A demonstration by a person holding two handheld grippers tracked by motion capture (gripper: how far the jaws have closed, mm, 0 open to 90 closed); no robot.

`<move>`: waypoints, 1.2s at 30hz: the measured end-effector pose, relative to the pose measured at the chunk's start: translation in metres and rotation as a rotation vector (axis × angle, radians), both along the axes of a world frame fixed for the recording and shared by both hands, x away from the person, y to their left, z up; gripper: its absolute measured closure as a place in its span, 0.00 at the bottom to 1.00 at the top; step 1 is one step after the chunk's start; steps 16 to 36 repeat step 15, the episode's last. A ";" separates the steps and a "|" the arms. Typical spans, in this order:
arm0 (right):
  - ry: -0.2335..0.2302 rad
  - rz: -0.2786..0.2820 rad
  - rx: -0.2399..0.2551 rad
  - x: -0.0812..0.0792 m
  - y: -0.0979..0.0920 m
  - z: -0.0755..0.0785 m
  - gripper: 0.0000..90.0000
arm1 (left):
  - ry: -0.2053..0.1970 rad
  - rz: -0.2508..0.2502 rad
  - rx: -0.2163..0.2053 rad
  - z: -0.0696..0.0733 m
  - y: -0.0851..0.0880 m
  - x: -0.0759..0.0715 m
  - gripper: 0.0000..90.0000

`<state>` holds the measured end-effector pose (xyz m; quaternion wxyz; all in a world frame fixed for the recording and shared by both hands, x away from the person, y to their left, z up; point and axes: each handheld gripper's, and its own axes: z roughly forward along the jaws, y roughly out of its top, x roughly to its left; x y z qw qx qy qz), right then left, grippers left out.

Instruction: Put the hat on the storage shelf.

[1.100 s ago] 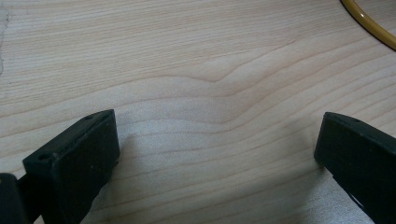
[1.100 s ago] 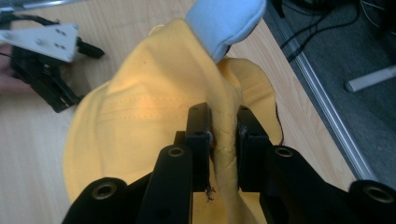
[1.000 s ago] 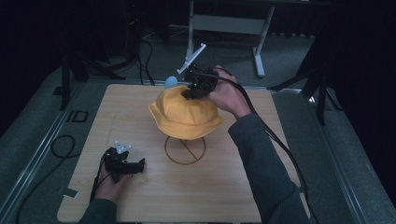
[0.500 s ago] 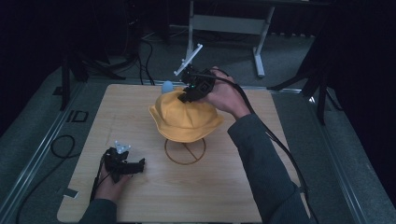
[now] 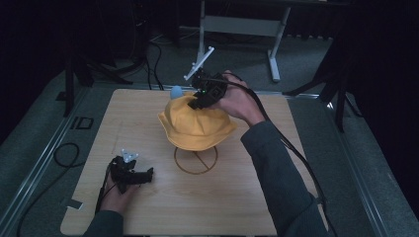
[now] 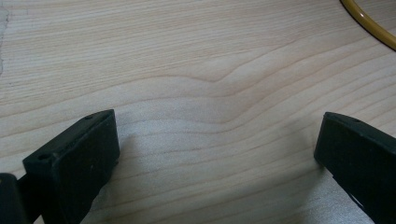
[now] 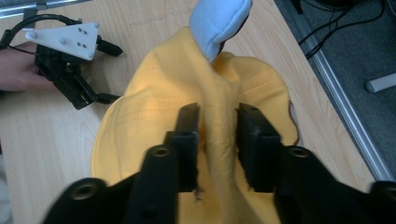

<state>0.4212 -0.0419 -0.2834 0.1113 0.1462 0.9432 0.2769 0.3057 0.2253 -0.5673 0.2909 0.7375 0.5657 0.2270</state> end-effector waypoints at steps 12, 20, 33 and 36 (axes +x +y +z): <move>-0.044 -0.062 0.075 -0.001 -0.018 0.015 0.34 | -0.001 0.000 0.001 0.000 0.000 0.000 0.00; -0.057 -0.077 0.077 -0.002 -0.022 0.018 0.31 | -0.001 0.000 0.001 0.000 0.000 0.000 0.00; -0.057 -0.077 0.077 -0.002 -0.022 0.018 0.31 | -0.001 0.000 0.001 0.000 0.000 0.000 0.00; -0.057 -0.077 0.077 -0.002 -0.022 0.018 0.31 | -0.001 0.000 0.001 0.000 0.000 0.000 0.00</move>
